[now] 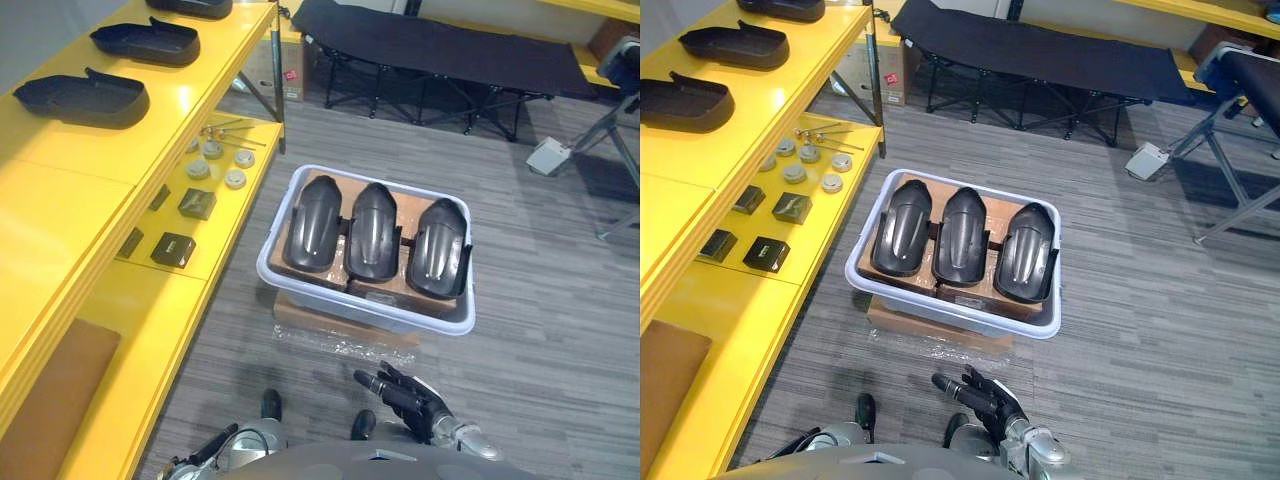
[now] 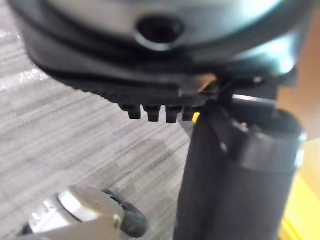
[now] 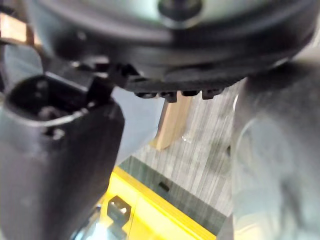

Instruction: Walk over and take three plastic housings, then place them on the shelf

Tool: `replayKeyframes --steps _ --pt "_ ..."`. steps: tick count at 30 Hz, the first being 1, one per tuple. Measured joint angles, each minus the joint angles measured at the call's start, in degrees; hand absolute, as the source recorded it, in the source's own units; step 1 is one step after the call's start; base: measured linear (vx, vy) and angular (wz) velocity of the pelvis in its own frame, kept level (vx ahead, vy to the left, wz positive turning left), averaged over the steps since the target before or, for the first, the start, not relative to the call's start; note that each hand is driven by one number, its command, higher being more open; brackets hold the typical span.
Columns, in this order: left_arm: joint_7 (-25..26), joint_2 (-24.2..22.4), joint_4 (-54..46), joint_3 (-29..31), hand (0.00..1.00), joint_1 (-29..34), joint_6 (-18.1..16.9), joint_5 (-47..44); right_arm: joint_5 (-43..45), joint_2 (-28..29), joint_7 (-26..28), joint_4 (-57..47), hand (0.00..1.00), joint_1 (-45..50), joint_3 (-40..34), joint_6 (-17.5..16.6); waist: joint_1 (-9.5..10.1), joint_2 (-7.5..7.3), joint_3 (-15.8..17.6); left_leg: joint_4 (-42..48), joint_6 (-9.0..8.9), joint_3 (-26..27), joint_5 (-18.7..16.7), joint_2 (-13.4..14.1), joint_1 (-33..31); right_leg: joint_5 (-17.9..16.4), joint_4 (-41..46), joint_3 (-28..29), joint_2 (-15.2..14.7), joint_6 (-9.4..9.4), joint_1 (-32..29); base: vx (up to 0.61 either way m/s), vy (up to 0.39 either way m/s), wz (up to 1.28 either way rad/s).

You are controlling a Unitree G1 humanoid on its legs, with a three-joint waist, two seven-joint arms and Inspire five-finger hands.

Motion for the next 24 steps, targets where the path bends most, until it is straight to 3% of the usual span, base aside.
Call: replayKeyframes --steps 6,9,13,16,20,24 --pt "-1.99 1.18 -24.41 -10.2 1.0 5.79 -9.83 0.06 5.1 -0.58 2.33 -18.68 1.0 9.6 1.8 0.84 -0.03 0.19 -1.0 -0.01 0.03 0.1 -0.04 0.05 0.06 0.43 0.33 0.6 0.38 -0.11 0.02 0.0 -0.004 0.0" --pt "-3.09 1.16 -38.33 -14.4 1.0 6.8 -12.9 0.11 11.36 -0.49 1.45 -28.83 1.0 11.39 2.38 -3.17 -0.36 1.0 -1.22 0.0 0.23 1.31 -0.93 0.15 0.2 0.78 -0.65 1.46 0.5 0.32 0.06 -0.03 0.01 -0.16" --pt "-3.61 1.21 -45.81 -18.32 1.0 6.77 -12.88 0.32 15.14 1.02 -2.95 -35.98 1.0 8.35 -0.66 -8.35 -0.65 1.75 -1.71 0.05 0.47 2.86 -1.25 0.16 0.51 2.02 -1.57 2.92 0.7 0.49 0.0 0.0 0.022 -0.19" --pt "-4.7 1.35 -45.59 -19.7 1.0 6.87 -9.33 0.32 18.48 1.1 -6.96 -39.25 1.0 4.11 -4.47 -11.84 -1.24 2.11 -1.87 0.2 0.78 4.7 -1.83 0.32 1.39 3.08 -2.33 5.41 0.95 0.7 0.15 0.04 0.038 -0.27" --pt "-5.06 1.55 -42.95 -19.72 1.0 8.29 -7.27 0.31 21.29 1.44 -11.01 -39.7 1.0 3.41 -9.16 -9.45 -1.64 2.11 -1.87 2.03 0.82 6.31 -3.55 0.67 1.49 3.52 -2.35 7.58 0.93 1.04 0.13 0.04 0.027 -0.24" --pt "-5.15 1.56 -43.14 -19.0 1.0 10.64 -7.66 0.52 20.3 1.45 -13.0 -34.01 1.0 6.91 -17.47 -7.85 -1.66 2.94 -1.78 3.64 0.65 6.53 -4.64 1.22 0.75 5.23 -2.53 7.83 1.1 1.33 -0.14 0.04 0.038 -0.05"
